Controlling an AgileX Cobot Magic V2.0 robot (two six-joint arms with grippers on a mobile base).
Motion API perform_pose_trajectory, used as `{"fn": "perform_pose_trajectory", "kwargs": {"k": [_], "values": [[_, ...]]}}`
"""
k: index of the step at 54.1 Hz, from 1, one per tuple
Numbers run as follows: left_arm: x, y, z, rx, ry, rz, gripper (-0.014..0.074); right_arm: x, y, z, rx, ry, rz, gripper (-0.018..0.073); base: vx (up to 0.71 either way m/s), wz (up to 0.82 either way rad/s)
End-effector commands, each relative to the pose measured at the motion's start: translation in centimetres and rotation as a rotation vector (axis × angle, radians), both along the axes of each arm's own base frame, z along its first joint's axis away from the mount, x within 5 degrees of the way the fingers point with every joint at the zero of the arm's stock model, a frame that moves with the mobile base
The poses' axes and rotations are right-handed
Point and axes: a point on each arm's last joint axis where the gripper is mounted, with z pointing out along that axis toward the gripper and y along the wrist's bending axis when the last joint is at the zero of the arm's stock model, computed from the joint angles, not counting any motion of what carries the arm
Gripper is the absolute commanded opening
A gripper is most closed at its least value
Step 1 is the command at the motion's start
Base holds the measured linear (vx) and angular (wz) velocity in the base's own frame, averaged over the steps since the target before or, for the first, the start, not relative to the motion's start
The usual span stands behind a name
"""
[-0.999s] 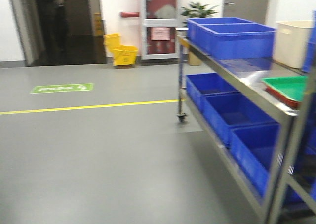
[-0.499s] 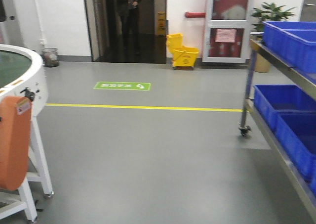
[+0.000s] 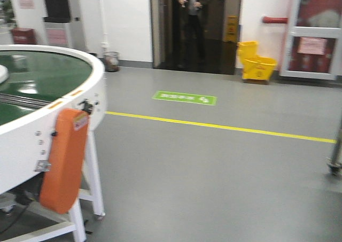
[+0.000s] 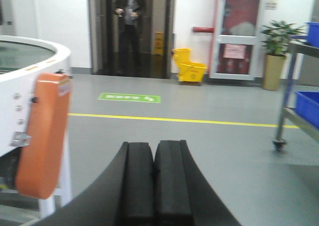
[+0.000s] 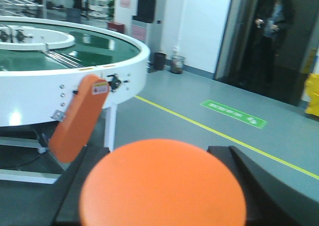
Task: Grab orange capacitor from left shelf to right conveyor
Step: 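Drive the base away from the shelf toward the green conveyor, holding the cylinder, then drive up to the round green conveyor and stop beside it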
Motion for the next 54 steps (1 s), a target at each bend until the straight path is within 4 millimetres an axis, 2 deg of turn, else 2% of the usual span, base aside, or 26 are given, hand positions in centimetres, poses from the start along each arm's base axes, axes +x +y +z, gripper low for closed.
{"fn": "perform_pose_trajectory", "kwargs": {"k": [1, 32, 54], "values": [[-0.23, 0.05, 1.75, -0.036, -0.108, -0.005, -0.0006, -0.17, -0.03, 1.66, 0.03, -0.109, 0.004, -0.0008, 0.37, 0.59], [-0.23, 0.05, 1.75, -0.036, -0.108, -0.005, -0.0006, -0.17, -0.03, 1.66, 0.03, -0.109, 0.004, -0.0008, 0.39, 0.63], [-0.23, 0.05, 1.75, -0.036, -0.108, -0.005, -0.0006, -0.17, -0.03, 1.66, 0.03, -0.109, 0.004, -0.0008, 0.39, 0.43]]}}
